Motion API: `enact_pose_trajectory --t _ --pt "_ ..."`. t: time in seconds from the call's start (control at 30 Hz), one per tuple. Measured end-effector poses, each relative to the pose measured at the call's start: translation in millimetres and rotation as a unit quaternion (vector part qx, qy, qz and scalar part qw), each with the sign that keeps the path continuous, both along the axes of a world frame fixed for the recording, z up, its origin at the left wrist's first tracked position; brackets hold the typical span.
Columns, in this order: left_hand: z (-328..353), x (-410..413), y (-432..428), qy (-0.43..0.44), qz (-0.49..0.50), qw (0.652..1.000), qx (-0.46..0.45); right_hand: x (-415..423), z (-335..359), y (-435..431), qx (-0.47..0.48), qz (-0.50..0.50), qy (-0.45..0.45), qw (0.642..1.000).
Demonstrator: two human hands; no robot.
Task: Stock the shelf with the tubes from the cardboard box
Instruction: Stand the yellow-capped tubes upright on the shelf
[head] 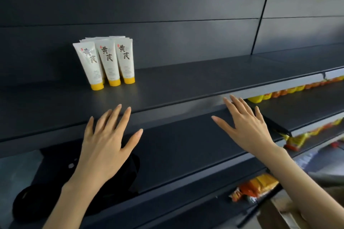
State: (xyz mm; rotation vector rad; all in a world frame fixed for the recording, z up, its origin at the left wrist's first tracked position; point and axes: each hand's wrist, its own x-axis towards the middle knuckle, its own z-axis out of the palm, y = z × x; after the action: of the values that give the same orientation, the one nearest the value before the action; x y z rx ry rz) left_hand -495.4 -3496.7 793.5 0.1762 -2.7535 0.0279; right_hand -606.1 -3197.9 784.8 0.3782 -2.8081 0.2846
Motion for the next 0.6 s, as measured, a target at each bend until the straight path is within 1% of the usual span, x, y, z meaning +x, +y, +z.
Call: enact_pose_trajectory --t 0.1,0.3,0.6 --pt "-6.7 0.3 22.9 -0.005 -0.017 1.0 -0.007 8.6 -9.9 27.2 0.008 -0.018 -0.001 1.0" --pt "-18.6 -7.2 83.7 -0.027 -0.061 0.998 -0.01 25.0 -37.3 93.9 0.011 -0.051 -0.034 0.998" --pt "-67.4 -38.1 174.6 -0.106 -0.102 0.989 -0.016 57.0 -93.9 203.2 0.026 -0.134 -0.11 0.984"
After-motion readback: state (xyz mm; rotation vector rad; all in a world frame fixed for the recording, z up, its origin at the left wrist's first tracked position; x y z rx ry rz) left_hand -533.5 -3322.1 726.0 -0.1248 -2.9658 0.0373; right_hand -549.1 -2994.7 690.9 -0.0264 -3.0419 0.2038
